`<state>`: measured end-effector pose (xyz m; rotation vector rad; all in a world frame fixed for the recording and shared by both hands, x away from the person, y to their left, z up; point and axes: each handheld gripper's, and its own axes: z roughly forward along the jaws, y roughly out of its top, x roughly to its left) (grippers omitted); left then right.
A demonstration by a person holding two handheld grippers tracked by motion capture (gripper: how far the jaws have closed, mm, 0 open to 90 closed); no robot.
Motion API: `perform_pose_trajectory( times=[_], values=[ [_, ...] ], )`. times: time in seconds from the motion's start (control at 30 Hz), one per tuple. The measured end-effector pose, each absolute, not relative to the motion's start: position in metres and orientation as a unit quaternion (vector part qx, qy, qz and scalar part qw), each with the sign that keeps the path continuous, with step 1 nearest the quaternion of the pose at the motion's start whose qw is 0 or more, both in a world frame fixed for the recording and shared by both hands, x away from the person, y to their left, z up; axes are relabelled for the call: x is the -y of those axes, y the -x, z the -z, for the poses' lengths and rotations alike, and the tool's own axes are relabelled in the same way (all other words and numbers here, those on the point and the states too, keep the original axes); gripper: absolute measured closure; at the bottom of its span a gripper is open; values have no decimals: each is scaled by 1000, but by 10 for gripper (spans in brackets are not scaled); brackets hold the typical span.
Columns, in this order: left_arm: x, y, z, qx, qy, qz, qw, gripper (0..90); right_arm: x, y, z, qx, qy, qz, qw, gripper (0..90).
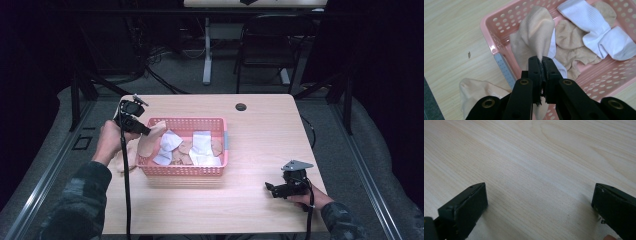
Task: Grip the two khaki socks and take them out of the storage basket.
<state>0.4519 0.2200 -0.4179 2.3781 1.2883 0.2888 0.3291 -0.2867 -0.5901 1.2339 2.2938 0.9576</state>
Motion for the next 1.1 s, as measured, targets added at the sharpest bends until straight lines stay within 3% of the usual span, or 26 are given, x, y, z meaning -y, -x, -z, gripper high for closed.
perform_pose_trajectory(
  times=[0.43, 1.1],
  values=[
    [-226, -443, 391, -453, -853, -128, 225, 862, 287, -329, 590, -813, -437, -339, 183, 0],
    [-268, -433, 364, -475, -836, -164, 220, 861, 287, -329, 590, -812, -439, -338, 182, 0]
  ],
)
